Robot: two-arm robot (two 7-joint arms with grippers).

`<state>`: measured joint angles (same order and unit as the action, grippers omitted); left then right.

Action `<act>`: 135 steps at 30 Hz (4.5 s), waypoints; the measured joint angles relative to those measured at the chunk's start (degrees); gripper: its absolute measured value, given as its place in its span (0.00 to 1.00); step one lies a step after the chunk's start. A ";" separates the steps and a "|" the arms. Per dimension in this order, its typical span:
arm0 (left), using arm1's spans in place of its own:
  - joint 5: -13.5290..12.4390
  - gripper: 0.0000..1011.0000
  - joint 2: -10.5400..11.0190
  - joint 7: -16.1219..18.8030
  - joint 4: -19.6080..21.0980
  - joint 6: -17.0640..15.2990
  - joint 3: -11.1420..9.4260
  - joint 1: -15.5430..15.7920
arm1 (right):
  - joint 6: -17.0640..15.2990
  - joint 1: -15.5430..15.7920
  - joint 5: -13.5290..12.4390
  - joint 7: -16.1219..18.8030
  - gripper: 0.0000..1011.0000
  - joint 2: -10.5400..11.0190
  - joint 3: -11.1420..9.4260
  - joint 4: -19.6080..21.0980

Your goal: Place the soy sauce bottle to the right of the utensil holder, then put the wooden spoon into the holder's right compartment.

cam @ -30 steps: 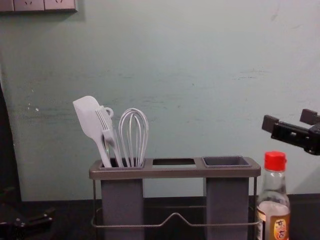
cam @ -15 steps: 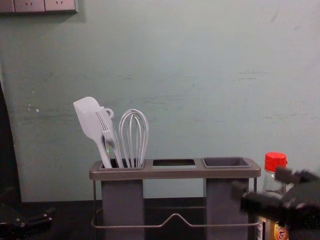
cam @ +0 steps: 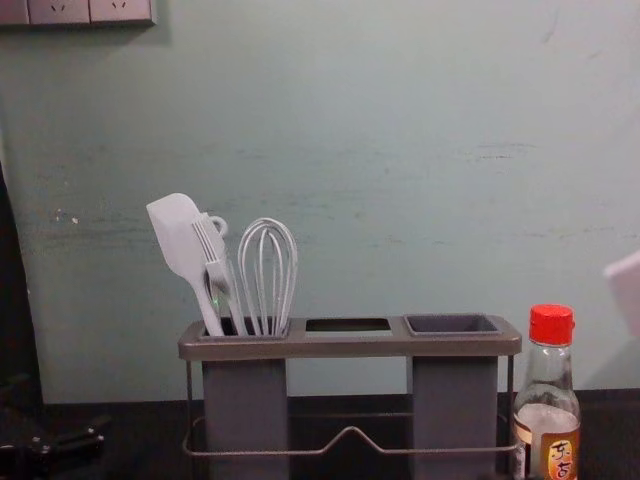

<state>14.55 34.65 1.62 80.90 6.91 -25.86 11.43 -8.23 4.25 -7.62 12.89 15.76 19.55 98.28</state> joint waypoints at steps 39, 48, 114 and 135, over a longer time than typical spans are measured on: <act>0.00 0.99 0.00 0.00 0.00 0.00 0.00 0.00 | -32.13 -8.87 10.90 0.58 0.99 -1.47 6.27 5.50; 0.00 0.99 0.00 0.00 0.00 0.00 0.00 0.00 | -43.73 -14.55 10.23 4.43 0.99 -4.45 5.86 2.15; 0.00 0.99 0.00 0.00 0.00 0.00 0.00 0.00 | -49.42 -16.65 18.14 6.78 0.92 -12.98 3.48 -4.76; 0.00 0.99 0.00 0.00 0.00 0.00 0.00 0.00 | -46.93 -6.81 19.95 9.29 0.83 -8.05 0.30 13.91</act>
<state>14.55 34.64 1.62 80.90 6.91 -25.86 11.43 -55.17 -2.56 12.33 22.17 7.72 19.85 112.19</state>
